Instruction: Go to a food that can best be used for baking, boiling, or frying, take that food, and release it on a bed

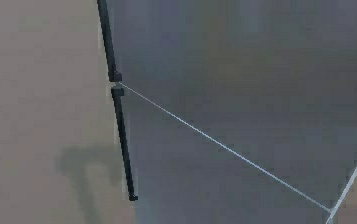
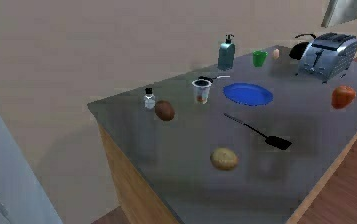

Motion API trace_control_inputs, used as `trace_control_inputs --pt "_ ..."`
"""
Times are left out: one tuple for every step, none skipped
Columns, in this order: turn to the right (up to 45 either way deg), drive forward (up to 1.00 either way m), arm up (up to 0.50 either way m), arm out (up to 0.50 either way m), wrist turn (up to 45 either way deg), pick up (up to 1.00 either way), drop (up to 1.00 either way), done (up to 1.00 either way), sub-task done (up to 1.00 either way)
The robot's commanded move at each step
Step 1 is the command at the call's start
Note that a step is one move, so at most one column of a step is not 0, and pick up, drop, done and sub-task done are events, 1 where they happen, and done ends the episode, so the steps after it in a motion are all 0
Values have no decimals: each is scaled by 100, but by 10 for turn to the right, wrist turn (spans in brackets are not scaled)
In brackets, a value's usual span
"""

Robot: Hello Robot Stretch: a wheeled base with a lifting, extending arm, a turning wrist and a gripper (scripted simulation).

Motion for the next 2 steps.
trace_control_inputs --pt "0 0 38 0 0 0 0 0 0" --pt "0 0 0 40 0 0 0 0 0"
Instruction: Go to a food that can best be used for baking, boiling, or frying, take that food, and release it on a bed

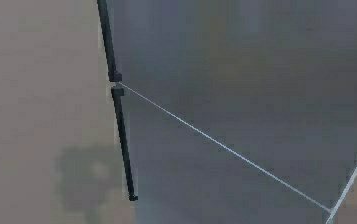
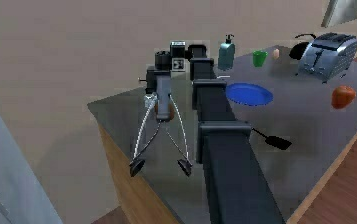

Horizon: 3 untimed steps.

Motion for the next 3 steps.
trace_control_inputs --pt "0 0 0 0 450 0 0 0 0" --pt "0 0 0 0 450 0 0 0 0" --pt "0 0 0 0 450 0 0 0 0"
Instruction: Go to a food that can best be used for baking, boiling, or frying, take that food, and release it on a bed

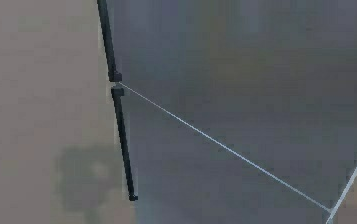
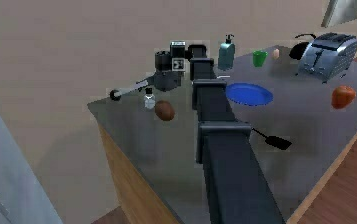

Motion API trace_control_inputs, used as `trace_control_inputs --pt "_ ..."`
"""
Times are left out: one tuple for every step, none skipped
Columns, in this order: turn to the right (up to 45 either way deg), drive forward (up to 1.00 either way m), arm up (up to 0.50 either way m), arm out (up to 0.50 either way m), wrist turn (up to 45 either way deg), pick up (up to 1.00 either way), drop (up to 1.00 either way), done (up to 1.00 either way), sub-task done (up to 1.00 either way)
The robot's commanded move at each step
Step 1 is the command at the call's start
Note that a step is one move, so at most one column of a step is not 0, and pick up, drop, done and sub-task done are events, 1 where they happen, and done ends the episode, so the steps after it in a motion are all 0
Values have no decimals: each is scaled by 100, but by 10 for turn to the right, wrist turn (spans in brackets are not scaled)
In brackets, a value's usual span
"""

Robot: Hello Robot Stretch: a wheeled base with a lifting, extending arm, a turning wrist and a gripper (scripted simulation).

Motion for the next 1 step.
trace_control_inputs --pt "0 0 0 0 390 0 0 0 0"
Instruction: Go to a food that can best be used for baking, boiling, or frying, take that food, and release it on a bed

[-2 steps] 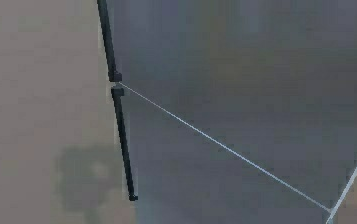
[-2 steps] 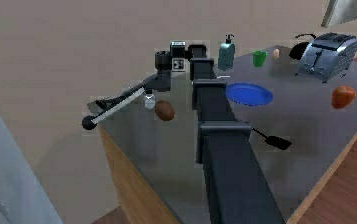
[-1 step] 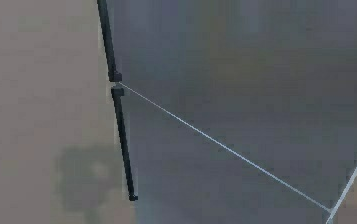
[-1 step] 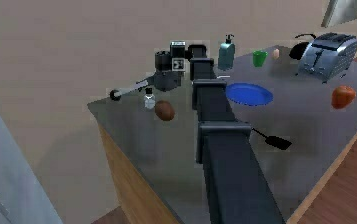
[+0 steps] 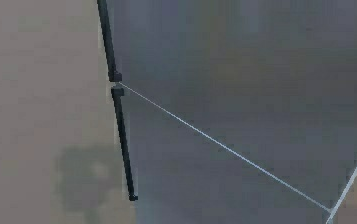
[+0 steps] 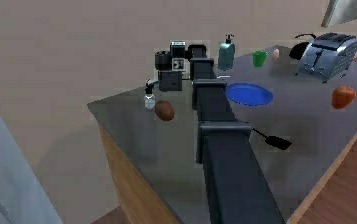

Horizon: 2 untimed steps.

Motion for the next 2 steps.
trace_control_inputs --pt "0 0 -12 0 0 0 0 0 0" --pt "0 0 0 0 0 100 0 0 0"
